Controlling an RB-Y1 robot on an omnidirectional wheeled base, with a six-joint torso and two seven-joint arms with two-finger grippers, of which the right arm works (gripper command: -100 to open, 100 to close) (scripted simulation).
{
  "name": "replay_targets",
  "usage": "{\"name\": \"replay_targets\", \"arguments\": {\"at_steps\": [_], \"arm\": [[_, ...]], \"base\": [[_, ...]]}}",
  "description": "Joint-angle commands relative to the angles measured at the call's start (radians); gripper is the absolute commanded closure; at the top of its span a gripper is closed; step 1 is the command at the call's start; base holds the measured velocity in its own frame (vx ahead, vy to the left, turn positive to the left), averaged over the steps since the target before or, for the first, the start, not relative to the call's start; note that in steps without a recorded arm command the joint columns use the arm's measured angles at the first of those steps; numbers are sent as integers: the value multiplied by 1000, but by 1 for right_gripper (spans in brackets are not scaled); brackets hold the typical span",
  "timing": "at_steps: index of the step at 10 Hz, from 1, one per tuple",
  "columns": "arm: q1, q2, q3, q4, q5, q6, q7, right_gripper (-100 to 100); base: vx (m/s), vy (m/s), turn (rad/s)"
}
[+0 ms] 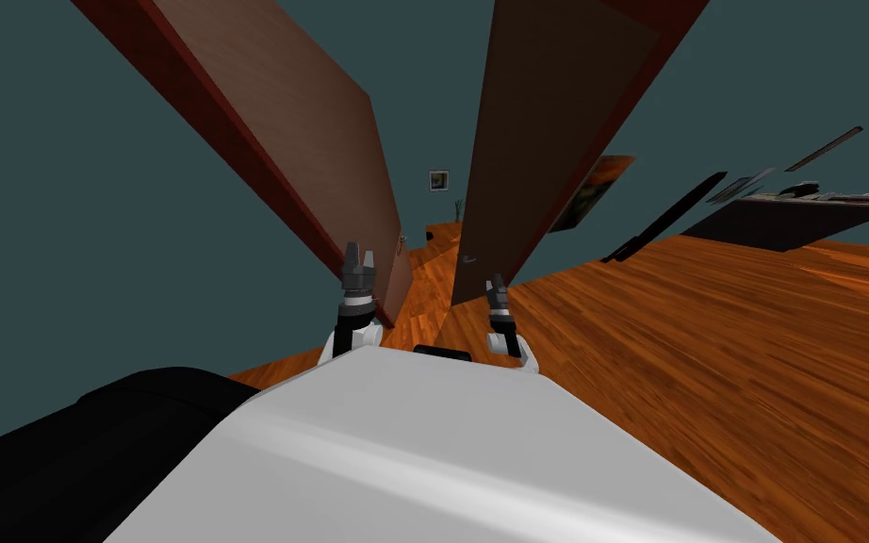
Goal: Push the door open
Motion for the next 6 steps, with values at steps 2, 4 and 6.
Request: {"name": "replay_targets", "arguments": {"at_steps": [2,4,6], "arm": [[-24,-1,3,59,10,-9,-9,-100],[-53,-4,6,123,22,-25,-21,-100],[-67,-5,7,173,28,-33,-27,-100]], "base": [[77,-60,37],[59,-38,31],[53,-41,22]]}}
